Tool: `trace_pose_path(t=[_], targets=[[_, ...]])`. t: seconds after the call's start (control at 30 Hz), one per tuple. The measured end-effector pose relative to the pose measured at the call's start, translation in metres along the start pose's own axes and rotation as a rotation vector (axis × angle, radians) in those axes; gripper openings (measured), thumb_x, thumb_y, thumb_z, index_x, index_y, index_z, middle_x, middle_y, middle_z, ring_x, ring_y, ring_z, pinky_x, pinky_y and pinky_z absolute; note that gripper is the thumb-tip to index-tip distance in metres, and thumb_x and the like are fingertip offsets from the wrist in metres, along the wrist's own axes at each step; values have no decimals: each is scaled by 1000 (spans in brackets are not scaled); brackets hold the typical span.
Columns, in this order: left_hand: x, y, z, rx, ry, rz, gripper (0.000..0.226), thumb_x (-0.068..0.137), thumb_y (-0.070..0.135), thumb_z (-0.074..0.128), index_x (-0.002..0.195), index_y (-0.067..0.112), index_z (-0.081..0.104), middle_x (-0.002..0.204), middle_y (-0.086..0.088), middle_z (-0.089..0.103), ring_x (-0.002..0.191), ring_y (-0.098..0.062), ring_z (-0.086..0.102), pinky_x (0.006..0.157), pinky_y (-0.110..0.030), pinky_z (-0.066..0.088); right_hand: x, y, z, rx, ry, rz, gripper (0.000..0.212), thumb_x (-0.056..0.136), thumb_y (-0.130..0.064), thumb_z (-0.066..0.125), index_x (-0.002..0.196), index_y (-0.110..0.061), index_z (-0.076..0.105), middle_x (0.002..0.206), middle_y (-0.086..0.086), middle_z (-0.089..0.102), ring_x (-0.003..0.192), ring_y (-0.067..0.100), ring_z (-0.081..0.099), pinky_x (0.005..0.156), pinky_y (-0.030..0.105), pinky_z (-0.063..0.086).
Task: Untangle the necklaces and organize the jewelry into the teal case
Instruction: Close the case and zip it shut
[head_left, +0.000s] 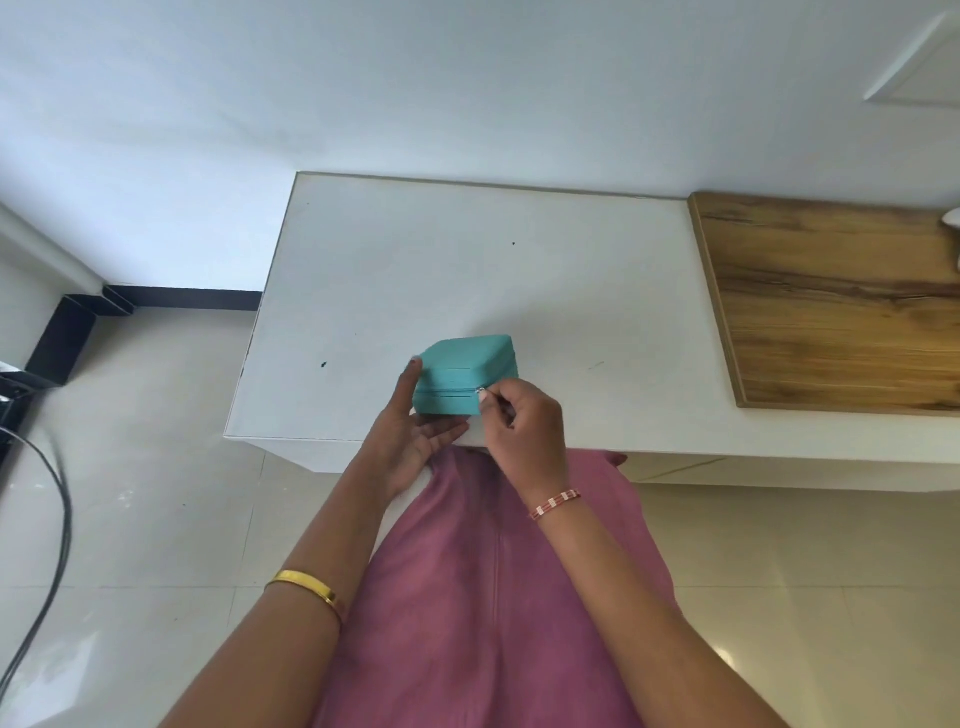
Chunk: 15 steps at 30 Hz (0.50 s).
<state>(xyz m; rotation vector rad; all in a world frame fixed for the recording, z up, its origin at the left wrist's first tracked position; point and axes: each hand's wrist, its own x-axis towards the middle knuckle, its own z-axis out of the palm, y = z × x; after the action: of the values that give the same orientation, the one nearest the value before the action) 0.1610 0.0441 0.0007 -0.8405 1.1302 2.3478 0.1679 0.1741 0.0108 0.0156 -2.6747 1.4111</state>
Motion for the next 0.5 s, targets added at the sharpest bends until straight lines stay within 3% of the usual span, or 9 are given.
trace_pose_path(t=[0.07, 0.17, 0.27, 0.4, 0.5], targets=[[0, -3, 4, -81, -65, -4, 47, 89, 49, 47, 116, 12, 55, 96, -10, 70, 82, -18, 70, 66, -29, 58, -5, -4, 5, -23, -9, -53, 27, 83, -10, 55, 57, -7, 48, 53, -3, 40, 50, 12, 35, 47, 17, 23], [3, -6, 6, -170, -1, 27, 36, 91, 37, 52, 112, 8, 56, 92, -10, 70, 74, -16, 70, 60, -27, 57, -10, -4, 11, -53, -62, -99, 23, 83, -8, 56, 61, -5, 52, 56, 4, 47, 53, 11, 38, 48, 13, 24], [6, -6, 7, -161, 77, 42, 28, 88, 27, 55, 109, 8, 54, 89, -11, 67, 71, -16, 67, 57, -25, 57, -8, -1, 10, -87, -94, -110, 19, 83, -8, 56, 64, -4, 55, 60, 9, 54, 55, 12, 39, 51, 22, 30], [6, -6, 9, -130, 115, 53, 19, 89, 21, 54, 103, 8, 53, 88, -11, 62, 61, -13, 66, 51, -23, 54, -7, 1, 8, -222, -55, -152, 19, 81, -11, 53, 63, -5, 53, 60, 10, 54, 54, 18, 43, 50, 24, 31], [7, -5, 8, -102, 114, 43, 14, 88, 18, 53, 98, 9, 52, 89, -12, 60, 66, -17, 64, 50, -24, 54, -11, 3, 8, -274, -49, -155, 17, 80, -9, 53, 64, -6, 54, 60, 10, 55, 55, 22, 48, 49, 24, 33]])
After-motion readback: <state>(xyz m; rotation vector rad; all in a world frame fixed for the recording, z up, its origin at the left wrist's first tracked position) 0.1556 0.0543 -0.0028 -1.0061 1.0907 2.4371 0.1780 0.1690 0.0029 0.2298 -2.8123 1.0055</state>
